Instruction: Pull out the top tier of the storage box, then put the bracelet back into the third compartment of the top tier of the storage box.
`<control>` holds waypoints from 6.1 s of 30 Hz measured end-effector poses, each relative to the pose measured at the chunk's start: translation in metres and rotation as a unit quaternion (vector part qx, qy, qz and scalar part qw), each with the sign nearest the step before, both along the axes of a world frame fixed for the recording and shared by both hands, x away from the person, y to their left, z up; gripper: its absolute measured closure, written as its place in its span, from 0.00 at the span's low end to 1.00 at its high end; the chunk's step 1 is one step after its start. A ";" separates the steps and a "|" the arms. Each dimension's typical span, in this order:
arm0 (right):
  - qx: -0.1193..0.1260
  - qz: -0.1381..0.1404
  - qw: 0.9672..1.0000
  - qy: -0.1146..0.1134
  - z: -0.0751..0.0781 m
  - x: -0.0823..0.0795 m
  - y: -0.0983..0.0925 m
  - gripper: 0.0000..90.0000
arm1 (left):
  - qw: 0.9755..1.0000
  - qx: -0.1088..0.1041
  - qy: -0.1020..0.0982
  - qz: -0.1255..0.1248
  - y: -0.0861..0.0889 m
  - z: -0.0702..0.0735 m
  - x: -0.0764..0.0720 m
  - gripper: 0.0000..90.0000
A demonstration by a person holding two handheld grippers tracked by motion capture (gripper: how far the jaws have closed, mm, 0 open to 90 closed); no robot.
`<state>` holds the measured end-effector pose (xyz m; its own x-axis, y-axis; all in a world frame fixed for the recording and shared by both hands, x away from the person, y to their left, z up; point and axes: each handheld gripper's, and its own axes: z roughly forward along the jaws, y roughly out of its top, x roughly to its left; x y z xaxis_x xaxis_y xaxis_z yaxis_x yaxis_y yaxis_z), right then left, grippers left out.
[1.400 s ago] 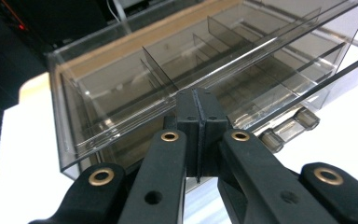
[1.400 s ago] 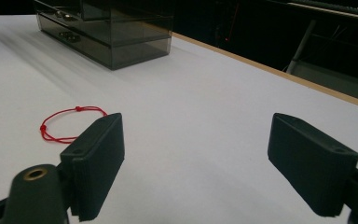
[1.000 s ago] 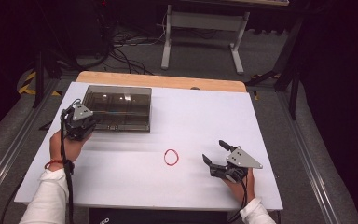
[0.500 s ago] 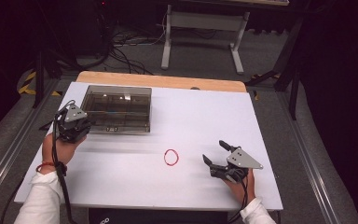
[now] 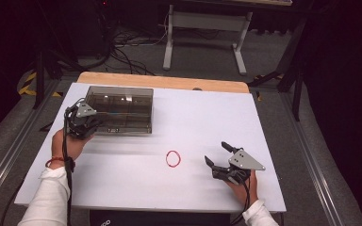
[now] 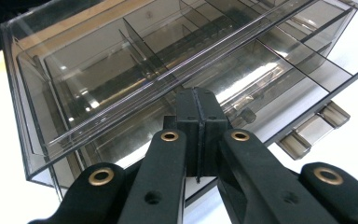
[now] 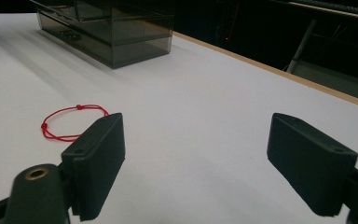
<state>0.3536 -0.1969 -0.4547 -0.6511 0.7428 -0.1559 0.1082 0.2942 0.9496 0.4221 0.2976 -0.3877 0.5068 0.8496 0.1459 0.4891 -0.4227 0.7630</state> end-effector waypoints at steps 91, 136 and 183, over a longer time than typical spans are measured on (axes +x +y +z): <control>-0.004 0.080 0.994 0.068 0.009 0.019 0.035 0.23 | 0.984 -0.055 -0.144 -0.087 0.010 -0.052 -0.130 0.05; -0.076 0.144 0.981 0.105 0.003 0.026 0.077 0.39 | 0.989 -0.025 -0.113 -0.093 -0.003 -0.065 -0.117 0.08; -0.108 0.206 0.963 0.138 0.012 0.028 0.110 1.00 | 0.989 -0.027 -0.107 -0.097 -0.002 -0.065 -0.110 0.10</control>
<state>0.3815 -0.0869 -0.4424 -0.9221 0.3829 -0.0564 0.1805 0.5543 0.8125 0.3117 0.2955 -0.4525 0.6240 0.7482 0.2255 0.2269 -0.4496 0.8639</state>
